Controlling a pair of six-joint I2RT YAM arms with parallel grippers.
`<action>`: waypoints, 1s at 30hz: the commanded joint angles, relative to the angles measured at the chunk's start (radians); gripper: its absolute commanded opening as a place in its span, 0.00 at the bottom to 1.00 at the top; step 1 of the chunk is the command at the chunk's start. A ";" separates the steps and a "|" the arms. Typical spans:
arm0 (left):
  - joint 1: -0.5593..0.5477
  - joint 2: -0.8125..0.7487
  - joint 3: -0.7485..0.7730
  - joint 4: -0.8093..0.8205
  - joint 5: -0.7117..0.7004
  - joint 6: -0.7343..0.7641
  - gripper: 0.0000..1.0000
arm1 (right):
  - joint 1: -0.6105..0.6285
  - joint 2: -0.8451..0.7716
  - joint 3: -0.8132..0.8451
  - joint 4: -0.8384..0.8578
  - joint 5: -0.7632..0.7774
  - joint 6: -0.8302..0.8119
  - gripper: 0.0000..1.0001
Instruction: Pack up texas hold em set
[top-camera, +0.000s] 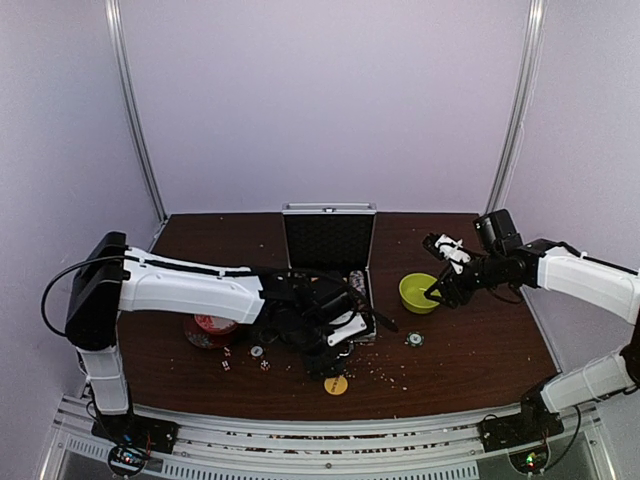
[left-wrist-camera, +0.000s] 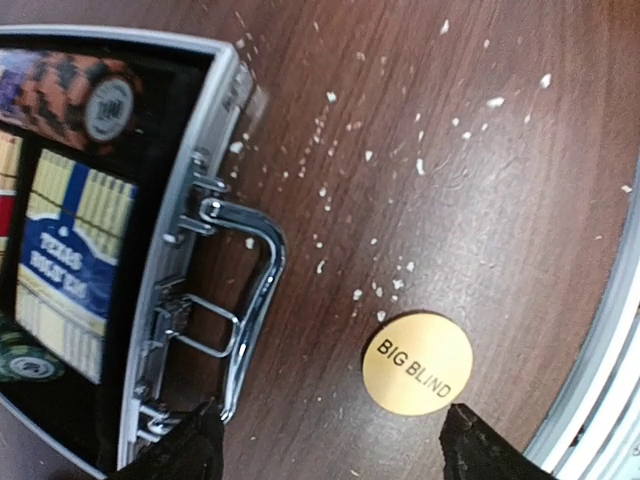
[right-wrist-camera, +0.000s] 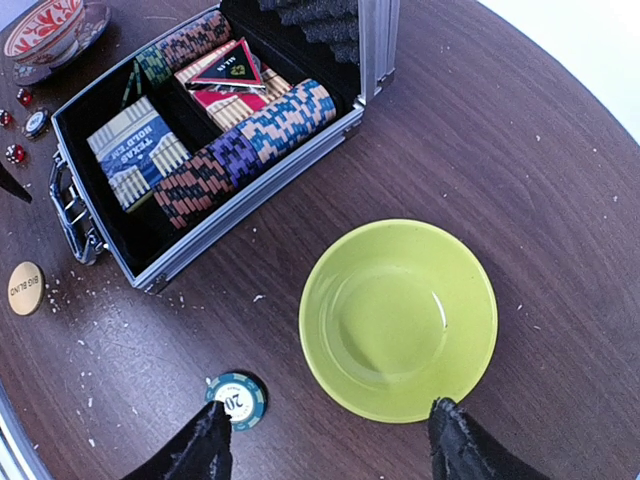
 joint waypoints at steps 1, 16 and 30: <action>-0.006 0.064 0.083 -0.068 0.010 0.008 0.77 | -0.004 0.000 0.000 0.069 0.027 0.028 0.69; -0.032 0.176 0.139 -0.087 0.118 0.019 0.76 | -0.004 0.025 0.001 0.062 0.021 0.010 0.69; -0.055 0.232 0.149 -0.123 0.046 0.030 0.69 | -0.003 0.047 0.006 0.054 0.004 0.004 0.69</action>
